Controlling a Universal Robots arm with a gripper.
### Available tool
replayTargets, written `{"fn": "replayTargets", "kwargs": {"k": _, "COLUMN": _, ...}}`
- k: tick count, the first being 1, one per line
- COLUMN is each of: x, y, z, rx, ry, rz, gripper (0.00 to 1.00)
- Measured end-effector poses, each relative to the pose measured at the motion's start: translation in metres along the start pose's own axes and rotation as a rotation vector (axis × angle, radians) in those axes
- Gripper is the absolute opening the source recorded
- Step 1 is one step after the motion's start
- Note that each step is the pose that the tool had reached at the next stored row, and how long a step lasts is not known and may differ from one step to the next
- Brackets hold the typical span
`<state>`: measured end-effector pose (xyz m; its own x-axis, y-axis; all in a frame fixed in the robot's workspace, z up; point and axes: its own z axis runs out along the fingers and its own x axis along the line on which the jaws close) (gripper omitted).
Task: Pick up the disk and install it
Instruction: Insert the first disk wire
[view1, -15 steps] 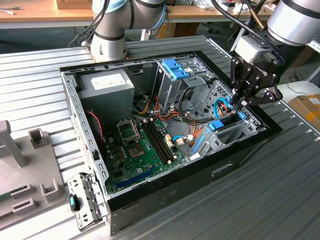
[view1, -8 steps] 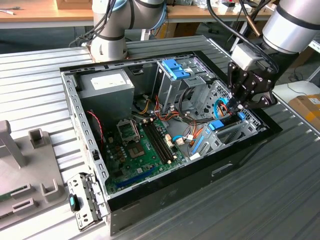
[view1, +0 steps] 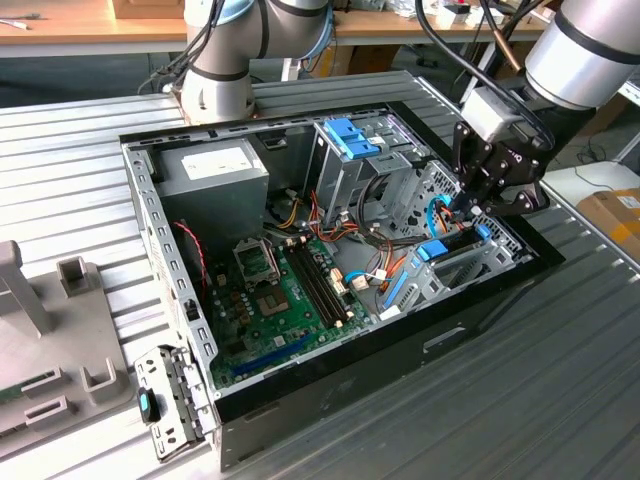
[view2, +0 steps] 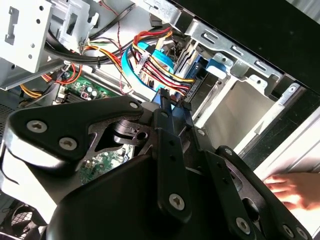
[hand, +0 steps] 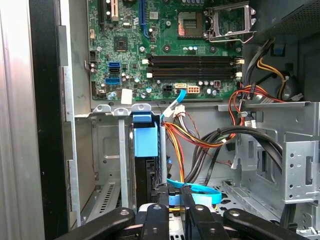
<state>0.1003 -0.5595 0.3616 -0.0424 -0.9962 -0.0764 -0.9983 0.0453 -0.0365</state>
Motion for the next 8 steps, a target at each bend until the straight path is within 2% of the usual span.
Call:
{"fn": "replayTargets", "kwargs": {"k": 6, "x": 0.0, "y": 0.0, "z": 0.0, "rx": 0.0, "ry": -0.0004, "rz": 0.0, "gripper": 0.24}}
{"fn": "replayTargets", "kwargs": {"k": 7, "x": 0.0, "y": 0.0, "z": 0.0, "rx": 0.0, "ry": -0.0005, "rz": 0.0, "gripper": 0.16}}
{"fn": "replayTargets", "kwargs": {"k": 8, "x": 0.0, "y": 0.0, "z": 0.0, "rx": 0.0, "ry": -0.0007, "rz": 0.0, "gripper": 0.16}}
